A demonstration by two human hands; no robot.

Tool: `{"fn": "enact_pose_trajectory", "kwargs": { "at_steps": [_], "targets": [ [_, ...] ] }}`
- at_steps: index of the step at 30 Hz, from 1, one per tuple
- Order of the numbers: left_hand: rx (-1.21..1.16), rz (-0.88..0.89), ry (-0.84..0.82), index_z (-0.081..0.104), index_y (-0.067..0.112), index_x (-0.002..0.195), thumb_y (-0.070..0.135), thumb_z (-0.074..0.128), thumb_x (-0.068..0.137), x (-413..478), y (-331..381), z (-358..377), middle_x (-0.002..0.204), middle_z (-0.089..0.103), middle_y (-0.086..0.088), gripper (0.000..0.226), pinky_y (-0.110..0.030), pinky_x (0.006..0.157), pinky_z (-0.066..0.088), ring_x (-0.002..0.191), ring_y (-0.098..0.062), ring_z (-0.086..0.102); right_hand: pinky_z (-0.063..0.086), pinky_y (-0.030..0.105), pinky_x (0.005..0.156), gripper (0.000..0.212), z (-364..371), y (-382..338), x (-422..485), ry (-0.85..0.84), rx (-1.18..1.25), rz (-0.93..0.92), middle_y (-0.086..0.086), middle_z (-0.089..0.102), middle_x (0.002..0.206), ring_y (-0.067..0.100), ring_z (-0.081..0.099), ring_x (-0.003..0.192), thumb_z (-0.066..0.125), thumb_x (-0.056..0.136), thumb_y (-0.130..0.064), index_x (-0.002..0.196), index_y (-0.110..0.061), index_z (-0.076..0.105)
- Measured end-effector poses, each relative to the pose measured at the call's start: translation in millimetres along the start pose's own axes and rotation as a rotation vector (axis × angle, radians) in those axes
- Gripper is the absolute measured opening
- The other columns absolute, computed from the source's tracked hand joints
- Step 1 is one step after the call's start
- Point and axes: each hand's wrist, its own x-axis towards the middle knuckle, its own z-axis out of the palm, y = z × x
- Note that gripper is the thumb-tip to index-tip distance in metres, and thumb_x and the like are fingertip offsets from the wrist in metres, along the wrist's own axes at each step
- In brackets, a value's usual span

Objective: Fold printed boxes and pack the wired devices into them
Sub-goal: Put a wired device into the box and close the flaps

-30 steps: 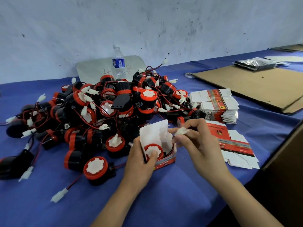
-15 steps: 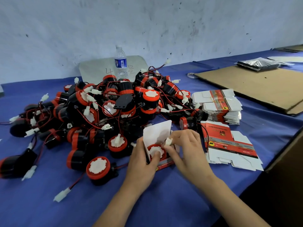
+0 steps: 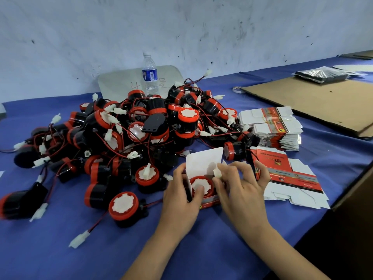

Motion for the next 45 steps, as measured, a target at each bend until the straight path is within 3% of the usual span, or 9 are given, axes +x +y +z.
{"fn": "enact_pose_trajectory", "kwargs": {
  "at_steps": [4, 8, 15, 20, 24, 29, 32, 39, 45],
  "targets": [
    [-0.022, 0.032, 0.093, 0.004, 0.064, 0.133, 0.024, 0.065, 0.088, -3, 2, 2, 0.114, 0.048, 0.022, 0.086, -0.028, 0.088, 0.052, 0.106, -0.004, 0.055, 0.025, 0.054, 0.102, 0.013, -5, 3, 4, -0.039, -0.086, -0.038, -0.005, 0.068, 0.065, 0.019, 0.050, 0.103, 0.065, 0.084, -0.017, 0.074, -0.012, 0.071],
    [0.058, 0.166, 0.208, 0.020, 0.056, 0.130, 0.018, 0.071, 0.085, -6, 3, 4, 0.121, 0.039, 0.024, 0.078, -0.016, 0.096, 0.041, 0.118, 0.000, 0.044, 0.029, 0.049, 0.099, 0.017, -6, -3, 13, -0.216, -0.166, -0.002, -0.004, 0.064, 0.060, 0.025, 0.058, 0.097, 0.081, 0.072, -0.013, 0.061, -0.014, 0.068],
    [0.138, 0.265, 0.222, 0.042, 0.030, 0.120, 0.018, 0.074, 0.083, -8, 9, 1, 0.109, 0.041, 0.014, 0.051, -0.006, 0.085, 0.037, 0.102, 0.003, 0.046, 0.052, 0.037, 0.065, 0.020, -9, 1, 13, -0.408, 0.111, 0.100, 0.008, 0.060, 0.111, 0.027, 0.060, 0.087, 0.073, 0.084, -0.012, 0.066, -0.004, 0.070],
    [0.255, 0.301, 0.166, 0.064, 0.013, 0.118, 0.027, 0.070, 0.085, -6, 10, -1, 0.110, 0.052, 0.007, 0.036, -0.014, 0.093, 0.040, 0.104, -0.007, 0.051, 0.049, 0.031, 0.048, 0.007, -10, -3, -1, -0.203, 0.271, 0.217, 0.012, 0.054, 0.115, 0.015, 0.058, 0.068, 0.071, 0.083, -0.002, 0.087, -0.007, 0.069],
    [0.342, 0.302, 0.013, 0.067, 0.015, 0.118, 0.049, 0.059, 0.083, -7, 13, -2, 0.113, 0.056, 0.005, 0.050, -0.013, 0.098, 0.034, 0.108, -0.009, 0.047, 0.047, 0.027, 0.055, 0.027, -10, -4, -7, -0.176, 0.234, 0.186, 0.002, 0.064, 0.090, 0.019, 0.061, 0.071, 0.073, 0.082, -0.001, 0.107, -0.010, 0.070],
    [0.292, 0.290, -0.098, 0.043, 0.036, 0.138, 0.043, 0.054, 0.091, -9, 15, 0, 0.129, 0.041, 0.030, 0.049, -0.004, 0.104, 0.022, 0.125, 0.011, 0.030, 0.049, 0.038, 0.048, 0.017, -11, -1, -5, -0.179, 0.221, 0.150, 0.002, 0.063, 0.082, 0.025, 0.057, 0.068, 0.077, 0.074, 0.004, 0.082, -0.007, 0.067],
    [0.312, 0.325, -0.056, 0.050, 0.032, 0.132, 0.033, 0.056, 0.090, -10, 16, 0, 0.129, 0.053, 0.020, 0.042, -0.003, 0.101, 0.026, 0.123, 0.004, 0.040, 0.047, 0.036, 0.047, 0.021, -9, -3, -3, -0.176, 0.229, 0.162, 0.002, 0.061, 0.081, 0.025, 0.055, 0.069, 0.076, 0.068, 0.008, 0.079, -0.007, 0.066],
    [0.546, 0.417, -0.066, 0.054, 0.017, 0.137, 0.039, 0.043, 0.092, -13, 19, 7, 0.132, 0.058, 0.007, 0.051, -0.031, 0.102, 0.043, 0.121, -0.015, 0.049, 0.050, 0.020, 0.068, 0.014, -7, -4, -8, -0.097, 0.542, 0.451, -0.006, 0.062, 0.087, 0.007, 0.061, 0.080, 0.070, 0.084, -0.002, 0.094, -0.011, 0.068],
    [0.684, 0.446, -0.059, 0.062, 0.009, 0.128, 0.033, 0.047, 0.088, -15, 21, 15, 0.131, 0.059, -0.005, 0.048, -0.043, 0.101, 0.046, 0.121, -0.028, 0.052, 0.050, 0.020, 0.078, 0.013, -13, -4, -7, -0.149, 0.669, 0.455, -0.001, 0.063, 0.094, 0.010, 0.062, 0.089, 0.064, 0.086, -0.006, 0.098, -0.008, 0.069]
  ]
}}
